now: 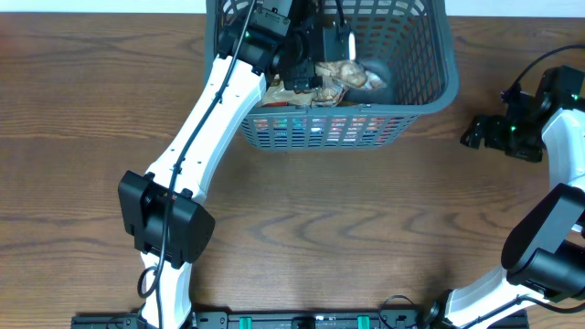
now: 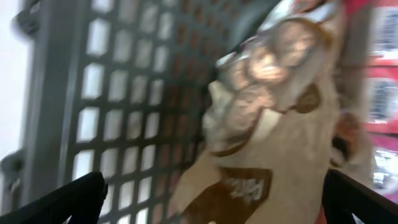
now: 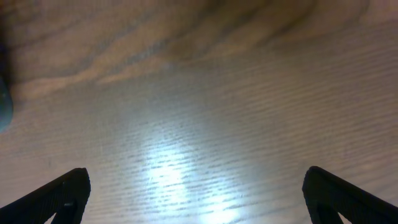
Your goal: Pack container
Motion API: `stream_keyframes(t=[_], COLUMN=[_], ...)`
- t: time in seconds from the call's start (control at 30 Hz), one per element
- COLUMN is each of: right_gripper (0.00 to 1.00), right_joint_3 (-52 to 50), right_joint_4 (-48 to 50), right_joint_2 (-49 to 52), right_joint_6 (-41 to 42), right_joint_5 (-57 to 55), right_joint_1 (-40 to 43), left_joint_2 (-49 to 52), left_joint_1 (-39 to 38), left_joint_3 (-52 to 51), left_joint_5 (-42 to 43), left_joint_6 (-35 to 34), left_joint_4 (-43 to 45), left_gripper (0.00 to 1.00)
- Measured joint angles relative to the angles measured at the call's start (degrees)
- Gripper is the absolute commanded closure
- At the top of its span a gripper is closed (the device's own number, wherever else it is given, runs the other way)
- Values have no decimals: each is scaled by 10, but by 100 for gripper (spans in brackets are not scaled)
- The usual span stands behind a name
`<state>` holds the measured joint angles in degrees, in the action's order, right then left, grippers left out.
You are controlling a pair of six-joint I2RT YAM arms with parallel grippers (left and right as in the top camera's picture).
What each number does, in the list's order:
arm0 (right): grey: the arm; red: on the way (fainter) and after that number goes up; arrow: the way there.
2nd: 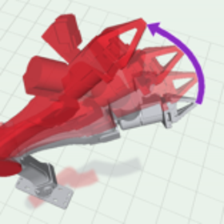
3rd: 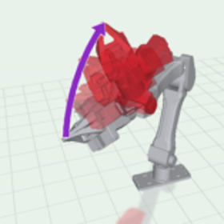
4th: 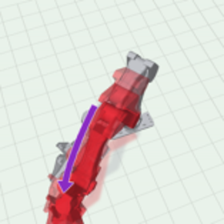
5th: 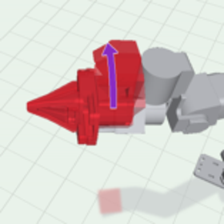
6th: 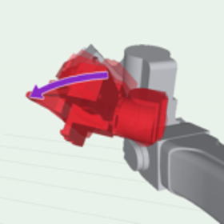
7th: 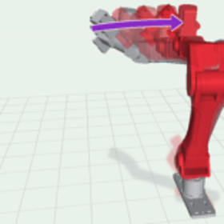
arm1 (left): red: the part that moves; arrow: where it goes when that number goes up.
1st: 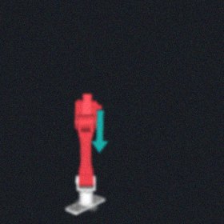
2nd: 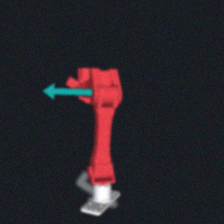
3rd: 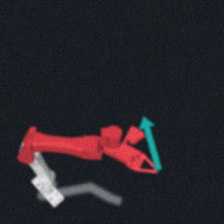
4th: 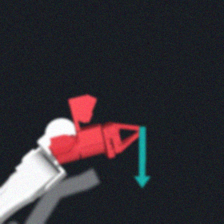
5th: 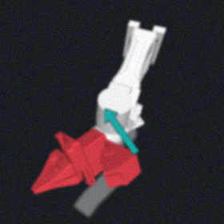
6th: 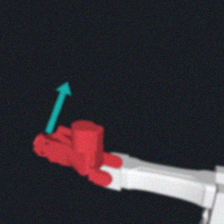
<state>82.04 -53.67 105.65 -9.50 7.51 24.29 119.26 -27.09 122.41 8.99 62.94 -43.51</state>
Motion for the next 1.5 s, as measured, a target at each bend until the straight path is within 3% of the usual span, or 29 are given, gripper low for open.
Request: stream_keyframes(t=[0.17, 0.3, 0.57, 0.67, 0.93, 1.17, 1.5], right_gripper=[1, 1, 1, 1, 1, 1, 1], right_joint_3=[19, 102, 312, 343, 341, 217, -140], right_joint_4=[5, 6, -43, -57, -123, -118, -91], right_joint_2=[0, 0, -20, -48, -144, -336, -621], right_joint_6=[0, 0, -8, -9, -3, 1, 9], right_joint_5=[0, 0, 4, 6, -14, -40, -48], right_joint_1=[0, 0, 0, 0, -14, -66, -130], left_joint_2=[-2, -19, -150, -206, -300, -457, -692], left_joint_1=[9, 38, 159, 202, 258, 268, 269], left_joint_3=[0, 0, 1, 2, -17, -221, -601], left_joint_5=[-49, -63, -77, -81, -82, -71, -24], left_joint_6=[-116, -224, -421, -464, -501, -511, -561], left_joint_4=[43, 44, -43, -98, -195, -113, 6], left_gripper=[1, 1, 2, 1, 1, 1, 1])
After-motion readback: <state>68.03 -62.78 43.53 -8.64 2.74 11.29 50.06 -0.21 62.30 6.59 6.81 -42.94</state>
